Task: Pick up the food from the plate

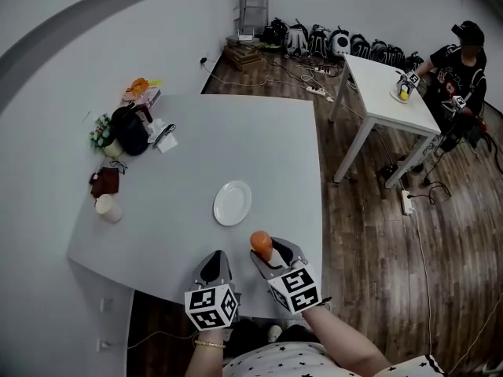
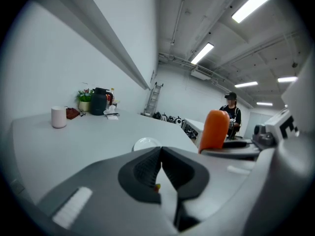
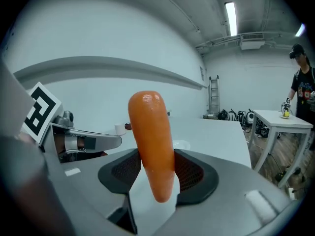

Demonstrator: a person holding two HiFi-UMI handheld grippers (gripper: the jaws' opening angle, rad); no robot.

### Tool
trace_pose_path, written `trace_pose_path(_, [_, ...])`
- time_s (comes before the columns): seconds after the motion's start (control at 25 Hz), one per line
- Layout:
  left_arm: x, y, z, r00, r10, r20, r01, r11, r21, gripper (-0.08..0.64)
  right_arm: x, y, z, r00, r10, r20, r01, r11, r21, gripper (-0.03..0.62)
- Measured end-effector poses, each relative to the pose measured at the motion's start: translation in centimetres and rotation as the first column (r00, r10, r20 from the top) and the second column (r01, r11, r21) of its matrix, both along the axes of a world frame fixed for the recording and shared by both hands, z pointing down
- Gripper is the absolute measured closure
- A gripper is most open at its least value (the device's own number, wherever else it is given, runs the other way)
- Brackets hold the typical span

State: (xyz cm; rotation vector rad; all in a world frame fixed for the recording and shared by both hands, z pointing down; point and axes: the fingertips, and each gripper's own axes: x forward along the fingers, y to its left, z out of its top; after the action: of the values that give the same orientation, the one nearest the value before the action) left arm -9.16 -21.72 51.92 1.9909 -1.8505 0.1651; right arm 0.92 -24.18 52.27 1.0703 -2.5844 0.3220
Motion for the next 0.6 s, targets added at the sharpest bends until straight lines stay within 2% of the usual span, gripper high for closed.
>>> trace_pose_path(0.6, [2.1,3.0,-1.9,1.000,0.022,0.017,-0.023,0.999,0.036,0.552,1.8,3.7,-1.7,0.999,0.028,0.042,-0.029,0.999,0.023,0.380])
